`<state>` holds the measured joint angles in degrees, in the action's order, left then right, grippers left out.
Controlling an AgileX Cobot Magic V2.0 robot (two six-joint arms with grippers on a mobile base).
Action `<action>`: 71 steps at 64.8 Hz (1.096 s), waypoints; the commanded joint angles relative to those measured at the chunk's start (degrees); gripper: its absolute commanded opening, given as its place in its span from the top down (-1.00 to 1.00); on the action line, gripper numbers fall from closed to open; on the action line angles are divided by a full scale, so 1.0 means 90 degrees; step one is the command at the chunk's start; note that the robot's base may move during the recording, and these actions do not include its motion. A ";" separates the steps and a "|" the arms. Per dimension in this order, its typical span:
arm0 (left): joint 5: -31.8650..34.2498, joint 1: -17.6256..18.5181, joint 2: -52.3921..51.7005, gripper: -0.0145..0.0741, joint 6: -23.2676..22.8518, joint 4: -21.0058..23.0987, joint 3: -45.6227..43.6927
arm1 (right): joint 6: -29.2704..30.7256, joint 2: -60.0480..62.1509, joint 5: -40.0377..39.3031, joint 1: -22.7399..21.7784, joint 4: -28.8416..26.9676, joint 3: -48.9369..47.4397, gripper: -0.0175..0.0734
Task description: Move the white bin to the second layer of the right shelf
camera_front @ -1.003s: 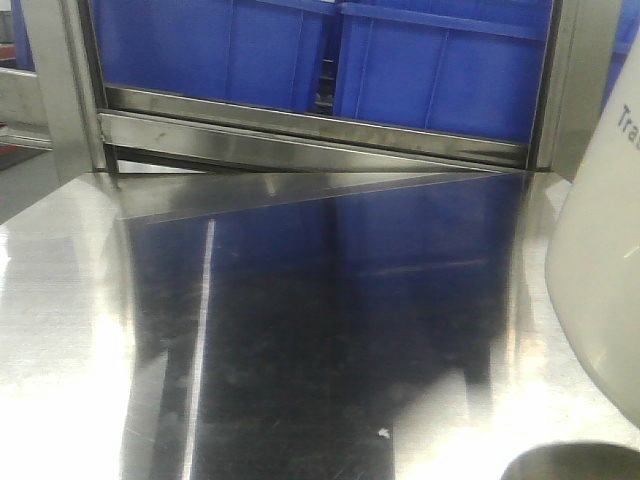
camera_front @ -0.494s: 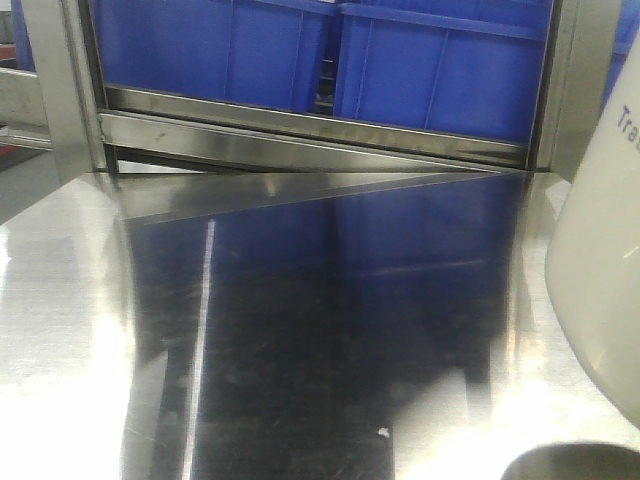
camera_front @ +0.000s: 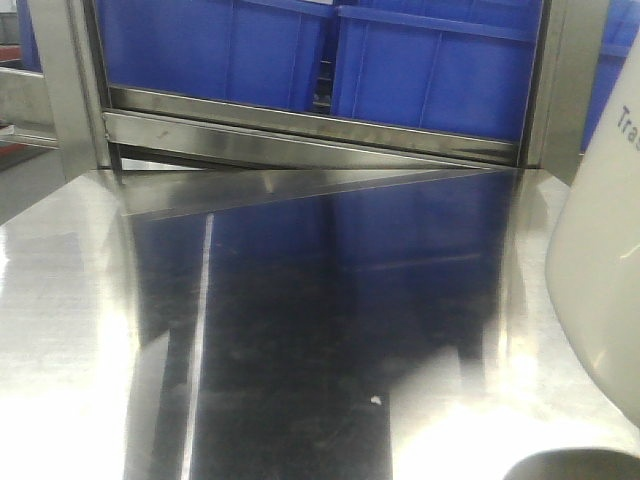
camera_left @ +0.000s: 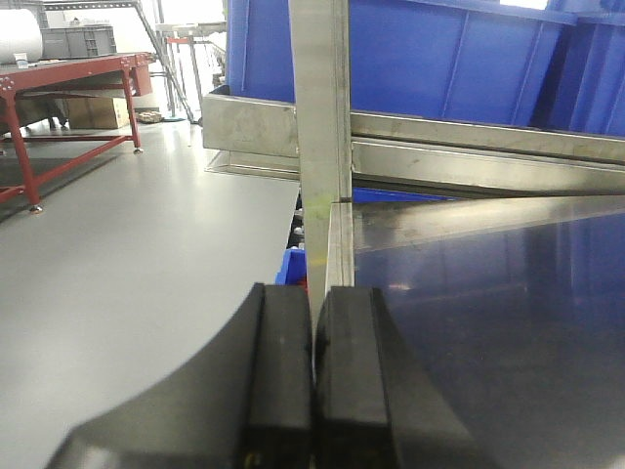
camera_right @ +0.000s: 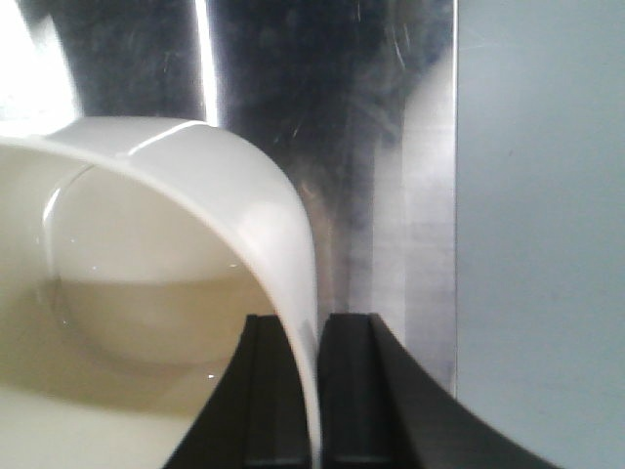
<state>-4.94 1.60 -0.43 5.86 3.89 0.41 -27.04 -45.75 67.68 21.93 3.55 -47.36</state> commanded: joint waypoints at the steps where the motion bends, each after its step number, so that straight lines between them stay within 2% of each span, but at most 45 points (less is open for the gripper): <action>1: 0.0549 0.0014 -0.0097 0.48 -0.0017 0.0038 0.0237 | 0.0012 0.0046 -0.0275 -0.0042 0.0074 -0.0169 0.46; 71: 0.0549 0.0014 -0.0097 0.48 -0.0017 0.0038 0.0237 | 0.0012 0.0046 -0.0275 -0.0042 0.0074 -0.0169 0.46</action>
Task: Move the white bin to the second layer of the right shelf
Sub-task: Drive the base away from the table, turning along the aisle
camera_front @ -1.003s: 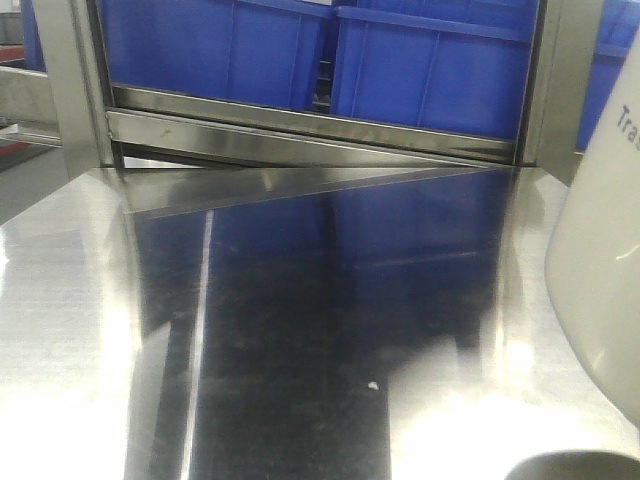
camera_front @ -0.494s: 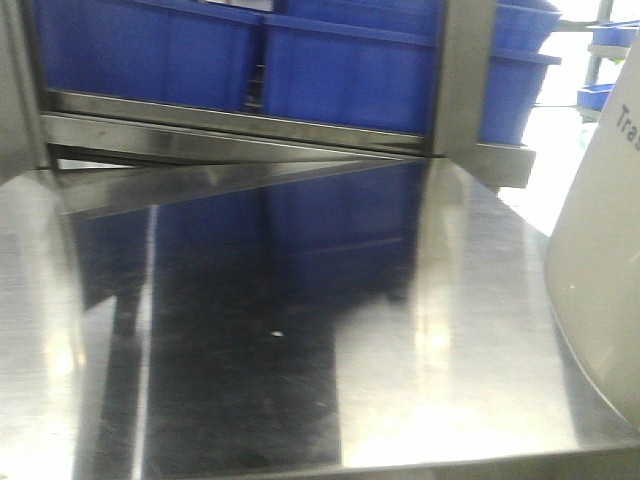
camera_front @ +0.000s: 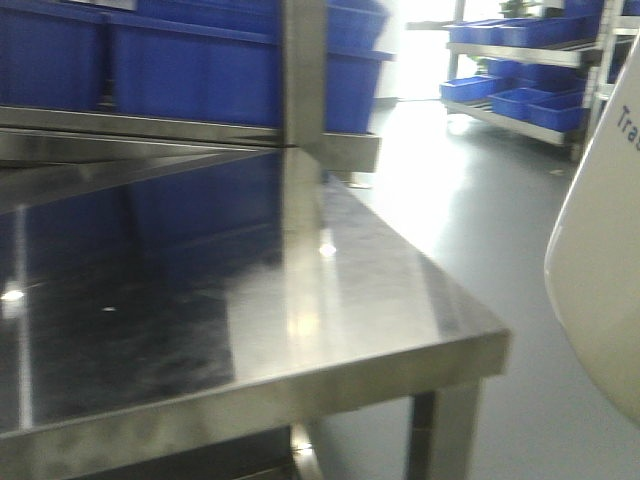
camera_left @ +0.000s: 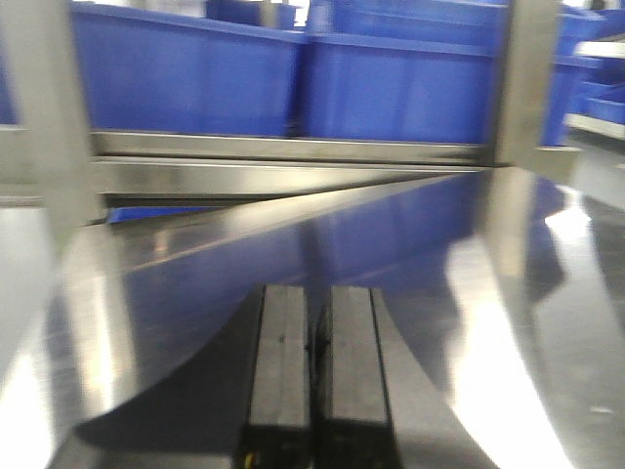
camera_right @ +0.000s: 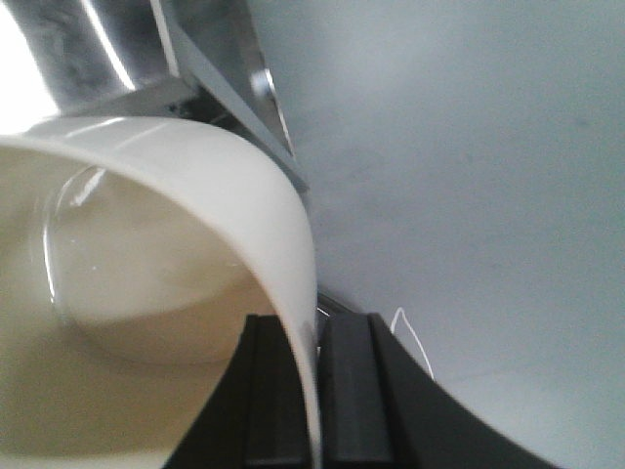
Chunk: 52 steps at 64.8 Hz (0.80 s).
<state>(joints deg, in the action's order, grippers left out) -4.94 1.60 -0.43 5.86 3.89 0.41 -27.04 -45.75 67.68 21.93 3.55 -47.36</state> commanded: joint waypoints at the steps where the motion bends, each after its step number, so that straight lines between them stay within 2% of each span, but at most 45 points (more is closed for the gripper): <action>1: 0.0549 0.0014 -0.0097 0.48 -0.0017 0.0038 0.0237 | 0.0012 0.0046 -0.0275 -0.0042 0.0074 -0.0169 0.46; 52: 0.0549 0.0014 -0.0097 0.48 -0.0017 0.0038 0.0237 | 0.0012 0.0047 -0.0270 -0.0042 0.0074 -0.0169 0.46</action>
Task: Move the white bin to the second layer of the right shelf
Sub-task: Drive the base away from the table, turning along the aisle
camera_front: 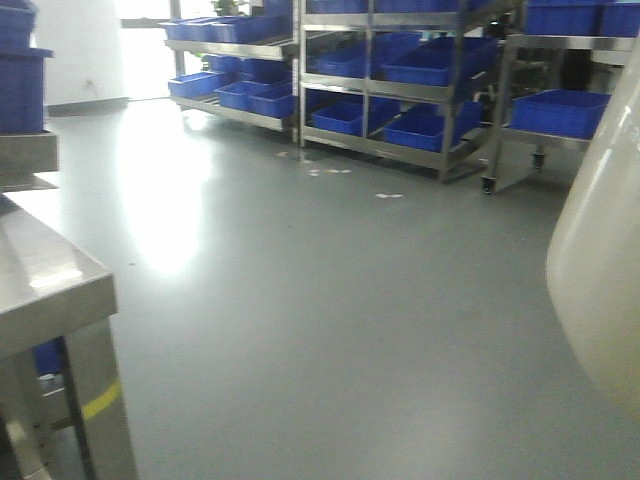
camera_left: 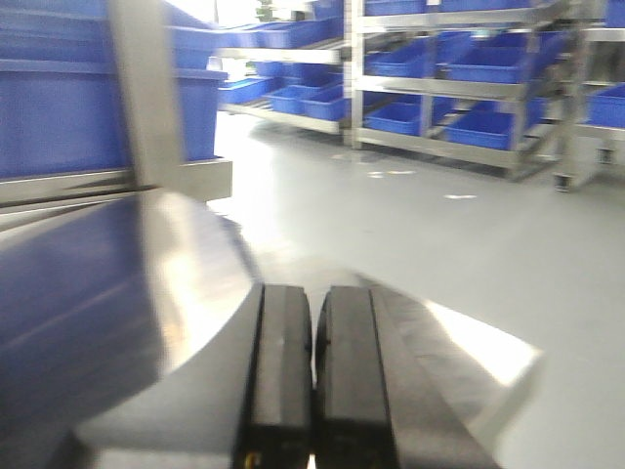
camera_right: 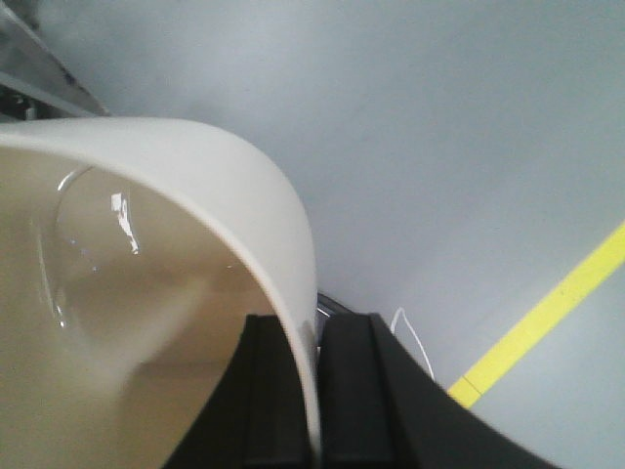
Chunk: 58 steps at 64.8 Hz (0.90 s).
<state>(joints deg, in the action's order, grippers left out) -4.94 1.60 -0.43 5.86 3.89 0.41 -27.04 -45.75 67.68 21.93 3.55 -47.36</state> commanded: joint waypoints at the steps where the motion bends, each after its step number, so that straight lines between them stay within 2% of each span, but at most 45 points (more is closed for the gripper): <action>1: 0.0549 0.0014 -0.0097 0.48 -0.0017 0.0038 0.0237 | 0.0012 0.0047 -0.0270 -0.0042 0.0074 -0.0169 0.46; 58: 0.0549 0.0014 -0.0097 0.48 -0.0017 0.0038 0.0237 | 0.0012 0.0047 -0.0202 -0.0042 0.0074 -0.0169 0.46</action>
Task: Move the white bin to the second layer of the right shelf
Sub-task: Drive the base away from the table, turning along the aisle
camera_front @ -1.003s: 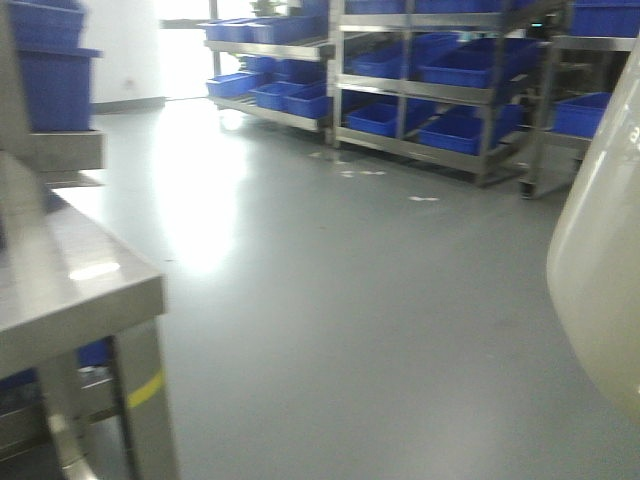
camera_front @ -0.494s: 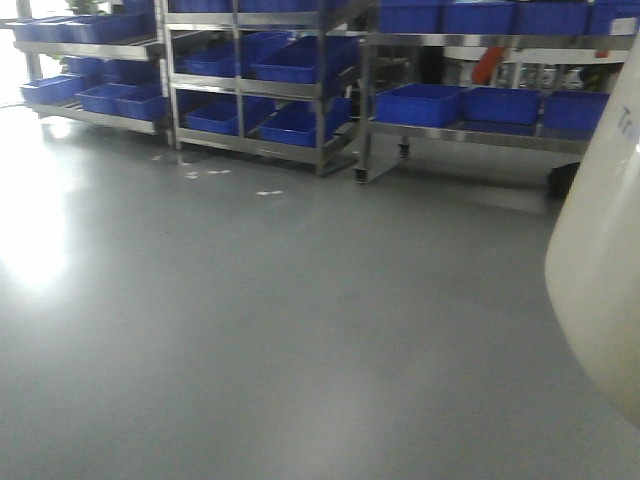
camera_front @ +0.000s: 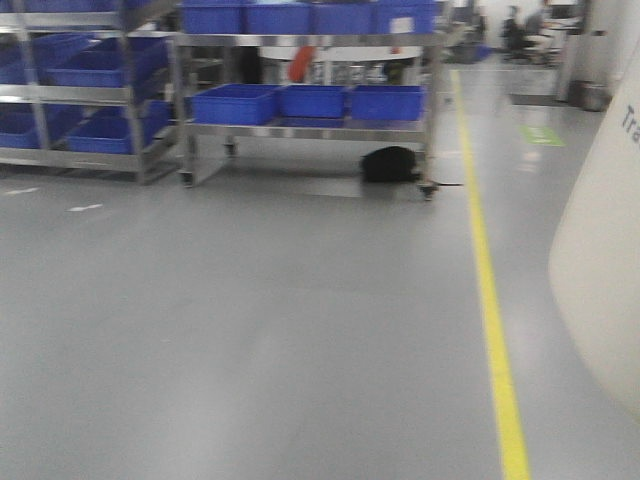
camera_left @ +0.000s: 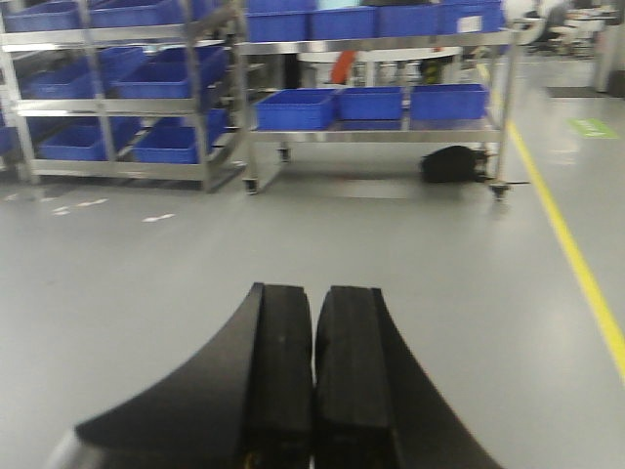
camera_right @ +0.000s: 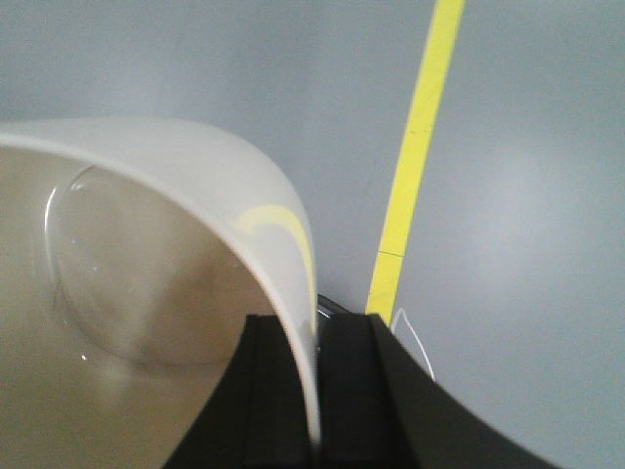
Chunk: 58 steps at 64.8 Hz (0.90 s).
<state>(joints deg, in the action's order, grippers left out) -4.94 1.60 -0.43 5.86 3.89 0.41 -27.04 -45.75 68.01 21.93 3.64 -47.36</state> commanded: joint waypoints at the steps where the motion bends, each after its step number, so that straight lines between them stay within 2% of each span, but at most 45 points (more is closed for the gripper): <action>1: 0.0549 0.0014 -0.0097 0.48 -0.0017 0.0038 0.0237 | 0.0012 0.0047 -0.0226 -0.0042 0.0065 -0.0169 0.46; 58: 0.0549 0.0014 -0.0097 0.48 -0.0017 0.0038 0.0237 | 0.0012 0.0047 -0.0124 -0.0042 0.0065 -0.0169 0.46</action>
<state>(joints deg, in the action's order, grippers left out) -4.94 1.60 -0.43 5.86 3.89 0.41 -27.04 -45.50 69.43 21.93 3.64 -47.36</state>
